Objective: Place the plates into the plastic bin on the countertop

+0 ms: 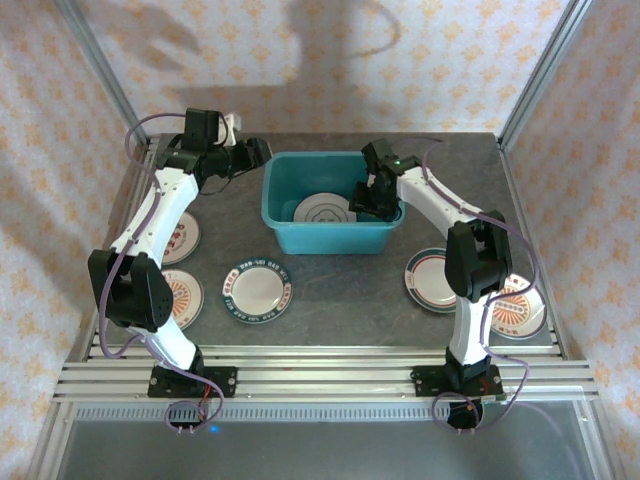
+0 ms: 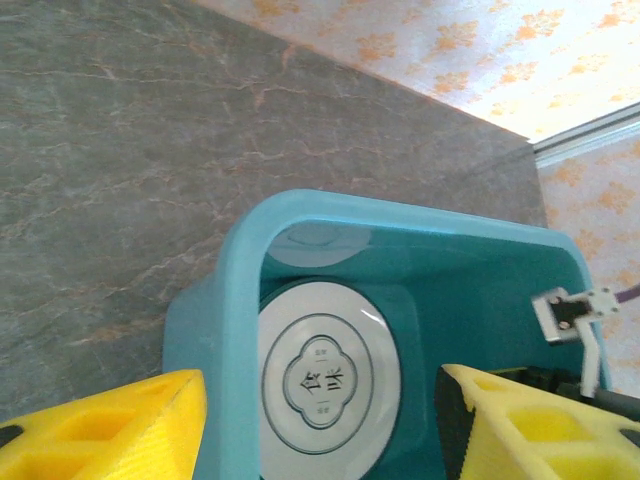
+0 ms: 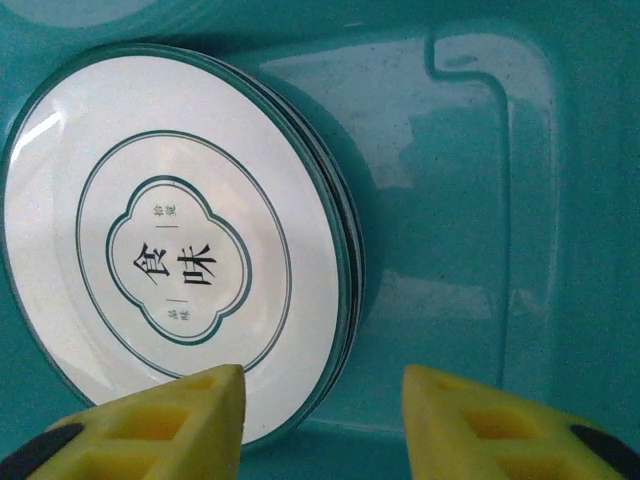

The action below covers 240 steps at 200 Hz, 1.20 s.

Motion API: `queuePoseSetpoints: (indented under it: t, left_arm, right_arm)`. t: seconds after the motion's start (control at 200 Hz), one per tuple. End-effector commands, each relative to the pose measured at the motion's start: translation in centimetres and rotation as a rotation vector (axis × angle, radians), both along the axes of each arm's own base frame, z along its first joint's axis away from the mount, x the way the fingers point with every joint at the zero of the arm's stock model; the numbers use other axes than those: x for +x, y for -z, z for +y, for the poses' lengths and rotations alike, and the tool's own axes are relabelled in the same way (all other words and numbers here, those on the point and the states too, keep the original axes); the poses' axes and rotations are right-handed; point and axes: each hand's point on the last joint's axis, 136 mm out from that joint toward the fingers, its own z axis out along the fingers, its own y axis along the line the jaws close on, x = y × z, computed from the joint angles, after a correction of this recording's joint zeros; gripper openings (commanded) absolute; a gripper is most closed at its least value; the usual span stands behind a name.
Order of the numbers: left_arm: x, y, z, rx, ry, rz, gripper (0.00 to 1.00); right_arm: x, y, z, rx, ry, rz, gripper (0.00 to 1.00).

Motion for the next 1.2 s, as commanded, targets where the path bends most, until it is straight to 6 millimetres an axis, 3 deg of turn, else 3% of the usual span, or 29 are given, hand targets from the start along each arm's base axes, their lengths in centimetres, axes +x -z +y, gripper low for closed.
queuePoseSetpoints:
  t: [0.0, 0.25, 0.36, 0.565, 0.726, 0.956, 1.196]
  left_arm:
    - [-1.3, 0.3, 2.0, 0.063, -0.072, 0.034, 0.62]
    - [-4.7, 2.4, 7.4, 0.136, -0.259, 0.151, 0.63]
    - [-7.4, 5.2, 9.1, 0.202, -0.300, 0.268, 0.63]
    - [-12.3, 11.2, 10.5, 0.298, -0.318, 0.476, 0.65]
    - [-15.1, 14.4, 10.0, 0.314, -0.247, 0.577, 0.65]
    - [-19.2, 18.7, 9.1, 0.336, -0.113, 0.731, 0.65]
    - [-21.3, 21.9, 8.2, 0.304, -0.049, 0.792, 0.68]
  right_arm:
    - [-0.3, -4.3, -0.1, -0.003, -0.015, -0.090, 0.47]
    - [-1.5, -10.1, -0.3, 0.040, -0.067, -0.230, 0.51]
    - [-1.9, -12.7, -0.4, 0.058, -0.096, -0.311, 0.53]
    - [-1.4, -16.1, -0.4, 0.061, -0.132, -0.415, 0.53]
    - [-1.2, -17.2, -0.2, 0.066, -0.152, -0.446, 0.53]
    - [-1.3, -17.3, -0.2, 0.067, -0.164, -0.458, 0.54]
    - [-1.6, -16.8, -0.6, 0.054, -0.159, -0.448, 0.54]
